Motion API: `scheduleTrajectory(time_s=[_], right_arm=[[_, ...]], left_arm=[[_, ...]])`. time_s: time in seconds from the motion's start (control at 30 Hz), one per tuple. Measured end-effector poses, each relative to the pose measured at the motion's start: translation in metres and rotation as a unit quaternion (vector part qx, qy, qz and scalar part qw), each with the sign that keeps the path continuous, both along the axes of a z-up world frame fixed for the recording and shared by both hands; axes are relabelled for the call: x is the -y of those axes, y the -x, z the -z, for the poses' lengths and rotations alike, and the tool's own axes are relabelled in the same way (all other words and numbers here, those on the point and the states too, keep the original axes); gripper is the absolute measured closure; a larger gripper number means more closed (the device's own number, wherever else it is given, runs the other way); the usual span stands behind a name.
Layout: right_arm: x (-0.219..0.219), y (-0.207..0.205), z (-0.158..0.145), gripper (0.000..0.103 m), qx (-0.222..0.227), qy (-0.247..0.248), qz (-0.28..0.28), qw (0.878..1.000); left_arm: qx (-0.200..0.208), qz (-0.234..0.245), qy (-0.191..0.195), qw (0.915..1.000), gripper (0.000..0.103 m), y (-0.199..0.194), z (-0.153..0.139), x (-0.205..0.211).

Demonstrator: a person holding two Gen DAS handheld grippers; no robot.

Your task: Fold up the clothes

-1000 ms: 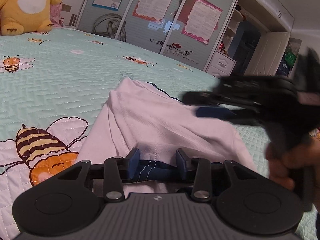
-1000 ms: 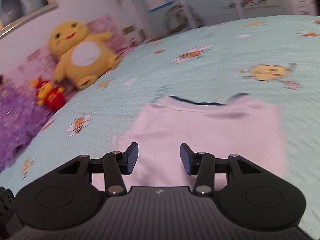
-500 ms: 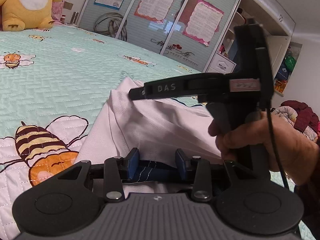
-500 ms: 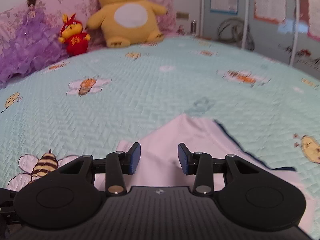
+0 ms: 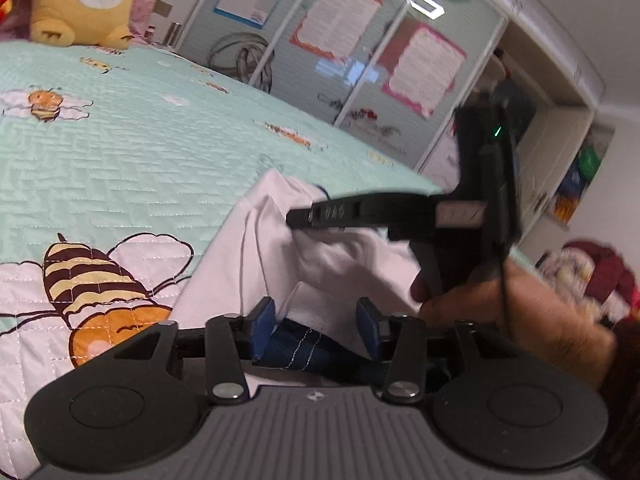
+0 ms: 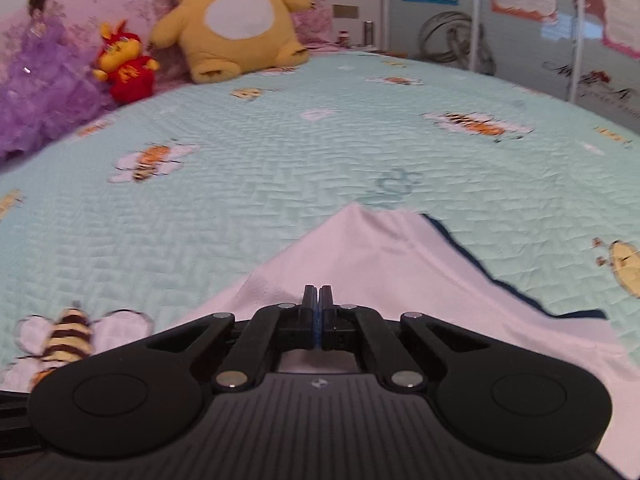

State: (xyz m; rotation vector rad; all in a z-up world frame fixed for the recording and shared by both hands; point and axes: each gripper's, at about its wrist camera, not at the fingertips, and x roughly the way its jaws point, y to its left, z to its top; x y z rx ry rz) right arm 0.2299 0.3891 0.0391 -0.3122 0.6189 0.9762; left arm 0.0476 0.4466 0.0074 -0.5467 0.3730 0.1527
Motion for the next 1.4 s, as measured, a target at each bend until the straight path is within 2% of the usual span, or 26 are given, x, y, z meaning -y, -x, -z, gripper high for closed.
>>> scheduleTrajectory(time_s=[0.1,0.2,0.33,0.47,0.63,0.73,0.8,0.87,0.93,1.0,1.07,1.17,1.23,1.3,1.33,1.4], right_arm=[[-0.001,0.000,0.000,0.103,0.003,-0.004,0.008,1.000],[0.009,0.000,-0.010,0.103,-0.015,-0.040,0.013,0.999],[0.011,0.010,-0.022,0.103,-0.036,-0.061,-0.030,0.997],[-0.017,0.008,0.000,0.103,-0.037,-0.004,-0.033,0.999],[-0.017,0.002,-0.001,0.103,-0.018,-0.024,0.023,0.999],[0.018,0.005,-0.021,0.103,-0.012,-0.086,0.039,0.995],[0.058,-0.001,-0.035,0.102,-0.001,-0.117,0.085,0.989],[0.102,-0.014,-0.043,0.097,0.004,-0.136,0.150,0.979],[0.144,-0.033,-0.040,0.092,-0.013,-0.149,0.219,0.964],[0.176,-0.047,-0.029,0.092,-0.044,-0.169,0.263,0.949],[0.196,-0.053,-0.018,0.092,-0.075,-0.198,0.281,0.936],[0.198,-0.058,-0.003,0.092,-0.087,-0.202,0.297,0.929],[0.189,-0.066,0.009,0.092,-0.100,-0.195,0.292,0.931],[0.174,-0.079,0.024,0.093,-0.107,-0.162,0.294,0.936],[0.171,-0.082,0.026,0.098,-0.103,-0.157,0.296,0.937],[0.169,-0.084,0.025,0.098,-0.092,-0.154,0.301,0.937]], left_arm=[[-0.001,0.000,0.005,1.0000,0.050,0.000,0.001,0.000],[-0.002,-0.002,0.004,1.0000,0.050,0.001,0.001,0.000],[-0.003,-0.006,0.006,1.0000,0.050,0.002,0.001,0.000],[-0.004,-0.005,0.011,0.9999,0.050,0.001,0.002,-0.001],[-0.005,-0.003,0.015,0.9999,0.050,0.001,0.003,-0.002],[-0.006,-0.002,0.013,0.9999,0.050,0.001,0.003,-0.002],[-0.007,-0.002,0.011,0.9999,0.050,0.001,0.003,-0.002],[-0.008,-0.002,0.008,0.9999,0.049,0.000,0.003,-0.001],[-0.009,0.000,0.006,0.9999,0.049,-0.001,0.002,-0.001],[-0.010,0.001,0.003,0.9999,0.048,-0.001,0.002,-0.001],[-0.010,0.001,0.003,0.9999,0.048,-0.001,0.002,-0.002],[-0.010,0.001,0.002,0.9999,0.048,-0.001,0.002,-0.002],[-0.011,0.002,-0.001,0.9999,0.048,-0.002,0.002,-0.001],[-0.012,0.003,-0.003,0.9999,0.049,-0.002,0.003,-0.001],[-0.012,0.003,-0.003,0.9999,0.049,-0.002,0.003,-0.001],[-0.012,0.003,-0.003,0.9999,0.049,-0.002,0.003,-0.002]])
